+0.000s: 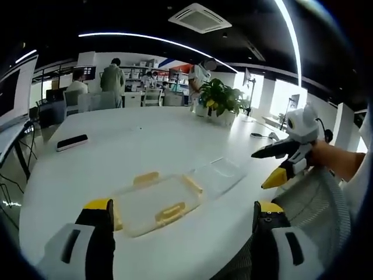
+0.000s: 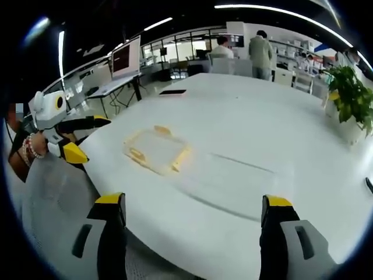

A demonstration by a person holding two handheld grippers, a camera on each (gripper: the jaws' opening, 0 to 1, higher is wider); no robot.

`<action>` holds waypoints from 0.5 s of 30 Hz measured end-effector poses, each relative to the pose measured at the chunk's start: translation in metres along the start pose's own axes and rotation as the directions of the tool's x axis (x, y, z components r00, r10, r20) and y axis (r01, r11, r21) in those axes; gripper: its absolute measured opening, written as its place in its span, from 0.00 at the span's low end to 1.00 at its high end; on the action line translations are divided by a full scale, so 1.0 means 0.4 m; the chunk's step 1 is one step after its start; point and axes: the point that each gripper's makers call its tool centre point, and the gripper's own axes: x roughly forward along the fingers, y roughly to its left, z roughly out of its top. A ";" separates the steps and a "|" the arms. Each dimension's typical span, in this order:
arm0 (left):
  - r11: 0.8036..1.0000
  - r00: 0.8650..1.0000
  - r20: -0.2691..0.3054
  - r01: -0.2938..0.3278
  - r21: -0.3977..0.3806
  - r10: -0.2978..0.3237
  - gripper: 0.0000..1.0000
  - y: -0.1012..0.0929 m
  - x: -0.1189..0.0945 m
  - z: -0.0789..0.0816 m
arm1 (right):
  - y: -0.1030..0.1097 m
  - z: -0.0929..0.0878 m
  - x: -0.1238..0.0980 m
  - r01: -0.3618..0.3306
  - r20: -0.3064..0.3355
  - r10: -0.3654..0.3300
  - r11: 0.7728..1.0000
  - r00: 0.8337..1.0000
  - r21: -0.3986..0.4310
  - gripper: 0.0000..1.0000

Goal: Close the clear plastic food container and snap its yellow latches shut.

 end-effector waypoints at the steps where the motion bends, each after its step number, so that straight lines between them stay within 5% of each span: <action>1: 1.000 1.000 0.002 0.002 -0.004 -0.002 0.97 0.001 0.000 0.000 | 0.000 -0.002 0.000 0.002 -0.004 -0.002 1.000 1.000 -0.005 0.94; 15: 1.000 0.999 -0.029 0.020 0.002 -0.020 0.96 -0.005 0.007 -0.015 | 0.001 -0.013 0.005 -0.002 -0.033 0.002 1.000 0.999 -0.016 0.91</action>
